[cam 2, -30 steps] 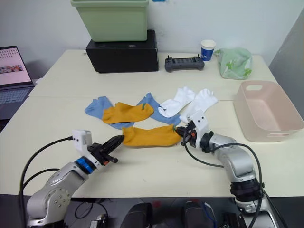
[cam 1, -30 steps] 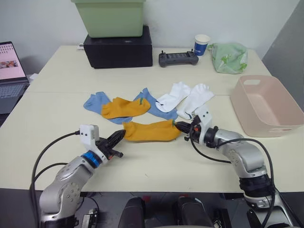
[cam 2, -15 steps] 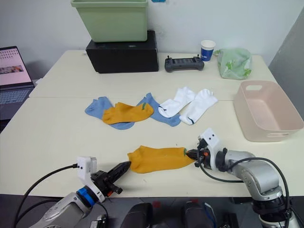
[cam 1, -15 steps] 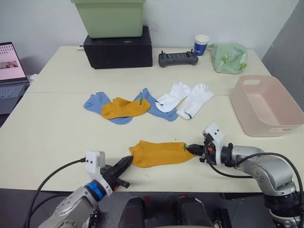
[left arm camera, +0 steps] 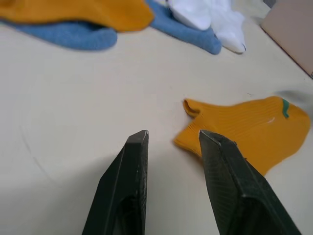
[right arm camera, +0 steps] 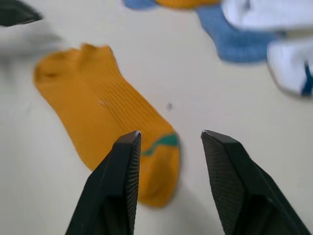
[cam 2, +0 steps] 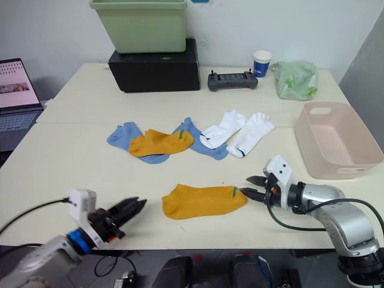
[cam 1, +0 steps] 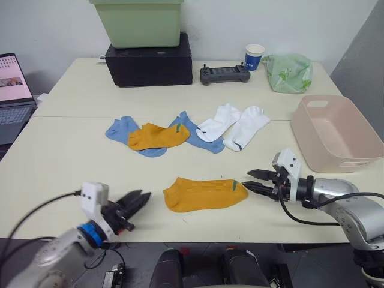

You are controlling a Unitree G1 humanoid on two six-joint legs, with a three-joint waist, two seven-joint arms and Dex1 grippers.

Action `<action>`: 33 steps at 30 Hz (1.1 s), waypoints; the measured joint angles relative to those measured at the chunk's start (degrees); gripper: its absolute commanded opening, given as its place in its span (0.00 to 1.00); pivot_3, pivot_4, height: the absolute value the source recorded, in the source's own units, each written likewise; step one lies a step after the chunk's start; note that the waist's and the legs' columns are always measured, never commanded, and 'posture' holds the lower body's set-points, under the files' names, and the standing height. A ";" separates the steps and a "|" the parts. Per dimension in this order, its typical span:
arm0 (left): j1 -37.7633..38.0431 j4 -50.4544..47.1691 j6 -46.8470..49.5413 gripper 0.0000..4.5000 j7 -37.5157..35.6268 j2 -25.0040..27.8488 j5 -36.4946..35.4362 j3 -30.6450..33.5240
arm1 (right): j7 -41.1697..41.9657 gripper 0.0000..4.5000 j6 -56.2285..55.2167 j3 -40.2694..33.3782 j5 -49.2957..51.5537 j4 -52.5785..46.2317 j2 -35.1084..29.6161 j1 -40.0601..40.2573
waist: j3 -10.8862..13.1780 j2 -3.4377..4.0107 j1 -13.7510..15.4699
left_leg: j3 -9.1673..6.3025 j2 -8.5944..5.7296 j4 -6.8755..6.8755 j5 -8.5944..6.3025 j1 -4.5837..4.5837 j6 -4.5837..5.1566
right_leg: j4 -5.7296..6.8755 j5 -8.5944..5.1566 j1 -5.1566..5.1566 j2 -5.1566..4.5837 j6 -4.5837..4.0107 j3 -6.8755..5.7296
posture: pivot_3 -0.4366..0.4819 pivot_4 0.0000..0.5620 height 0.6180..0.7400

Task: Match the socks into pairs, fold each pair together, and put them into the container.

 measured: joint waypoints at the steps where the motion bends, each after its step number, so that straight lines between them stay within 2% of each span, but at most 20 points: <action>1: -2.47 0.11 -0.53 0.36 -1.80 1.69 0.54 -0.63 | 0.45 0.43 -2.13 1.43 -0.82 0.02 0.77 -1.24 | 0.00 0.00 0.01 | 0.01 0.00 0.00 0.00 0.00 0.00 | -0.01 0.00 0.01 0.00 0.00 0.01 | 0.48 0.27 1.00; 3: -6.21 0.16 -2.81 0.27 -4.81 3.81 3.50 -4.11 | 1.33 0.33 -5.82 4.27 -2.92 0.77 2.02 -2.56 | 0.00 0.00 0.05 | 0.06 -0.05 0.00 0.00 -0.01 -0.01 | -0.08 0.01 0.04 -0.02 0.00 0.03 | 0.48 0.27 1.00; 5: -8.81 0.44 -5.60 0.16 -7.30 4.27 7.91 -9.28 | 1.92 0.18 -9.52 7.52 -6.18 3.06 2.85 -3.66 | 0.00 0.00 0.06 | 0.10 -0.05 0.00 0.00 -0.04 -0.01 | -0.17 0.04 0.05 -0.04 -0.05 0.07 | 0.48 0.27 1.00; 7: -12.03 1.09 -8.64 0.00 -9.66 4.40 12.81 -15.98 | 2.38 0.01 -13.13 10.65 -9.27 6.52 4.45 -4.76 | 0.00 0.00 0.07 | 0.09 -0.05 0.01 0.01 -0.06 -0.02 | -0.20 0.16 0.06 -0.04 -0.22 0.05 | 0.48 0.27 1.00; 10: -15.12 3.19 -13.18 0.00 -11.89 3.90 19.08 -23.30 | 3.18 0.01 -17.43 13.92 -12.24 10.51 6.25 -5.33 | 0.00 0.00 0.08 | 0.07 -0.02 0.00 0.01 -0.06 -0.01 | -0.20 0.18 0.05 -0.04 -0.26 0.04 | 0.48 0.27 1.00; 13: -17.93 10.64 -19.77 0.00 -12.26 1.84 28.36 -30.38 | 3.23 0.01 -22.85 16.25 -16.91 16.68 6.93 -5.34 | 0.00 0.00 0.06 | 0.08 -0.03 0.00 0.00 0.00 -0.01 | -0.18 0.18 0.07 -0.03 -0.27 0.04 | 0.48 0.27 1.00; 16: -17.88 17.81 -25.26 0.00 -10.64 -0.75 34.43 -33.09 | 3.05 0.01 -26.56 16.30 -18.69 20.41 6.78 -3.64 | 0.00 0.00 0.07 | 0.07 -0.02 0.00 0.00 -0.03 0.00 | -0.17 0.18 0.06 -0.04 -0.27 0.03 | 0.48 0.27 1.00; 18: -17.69 19.56 -28.94 0.00 -10.52 -0.89 35.88 -33.14 | 3.68 0.01 -27.97 15.21 -18.59 20.64 5.96 -2.66 | -0.01 0.01 0.10 | 0.04 0.00 0.00 0.00 0.00 0.00 | -0.16 0.19 0.10 -0.05 -0.27 0.00 | 0.48 0.27 1.00; 22: -15.42 21.08 -31.61 0.00 -11.67 -0.64 34.66 -29.95 | 5.76 0.01 -30.43 11.18 -17.25 19.88 1.68 1.42 | -0.03 0.02 0.11 | 0.04 -0.01 0.01 0.00 0.09 0.00 | -0.14 0.18 0.20 -0.07 -0.26 0.00 | 0.48 0.27 1.00; 25: -14.73 21.25 -30.89 0.00 -13.46 -0.18 32.73 -27.43 | 6.61 0.01 -30.15 9.30 -16.05 19.62 1.06 2.48 | -0.02 0.02 0.03 | 0.03 0.01 0.01 0.00 0.11 0.00 | -0.09 0.18 0.19 -0.05 -0.26 -0.01 | 0.48 0.27 1.00; 29: -14.82 19.57 -24.80 0.00 -13.68 -0.76 26.80 -24.04 | 6.85 0.01 -27.84 8.93 -13.81 17.27 1.72 2.78 | -0.02 0.02 0.03 | 0.03 0.01 0.01 0.00 0.07 0.00 | -0.02 0.17 0.13 -0.05 -0.25 0.00 | 0.48 0.27 1.00; 31: -15.13 18.03 -21.25 0.00 -13.61 -0.73 23.94 -21.91 | 6.54 0.08 -26.16 8.36 -12.46 15.23 2.13 2.77 | -0.02 0.02 0.05 | 0.01 0.01 0.01 0.00 0.06 0.00 | -0.01 0.17 0.13 -0.05 -0.25 -0.01 | 0.48 0.27 1.00; 33: -15.56 17.75 -18.18 0.09 -13.63 -0.54 21.78 -20.24 | 5.90 0.20 -23.61 7.32 -10.97 13.33 2.27 2.67 | -0.02 0.02 0.05 | 0.01 0.00 0.01 0.00 0.07 -0.01 | 0.00 0.17 0.13 -0.05 -0.25 -0.01 | 0.48 0.27 1.00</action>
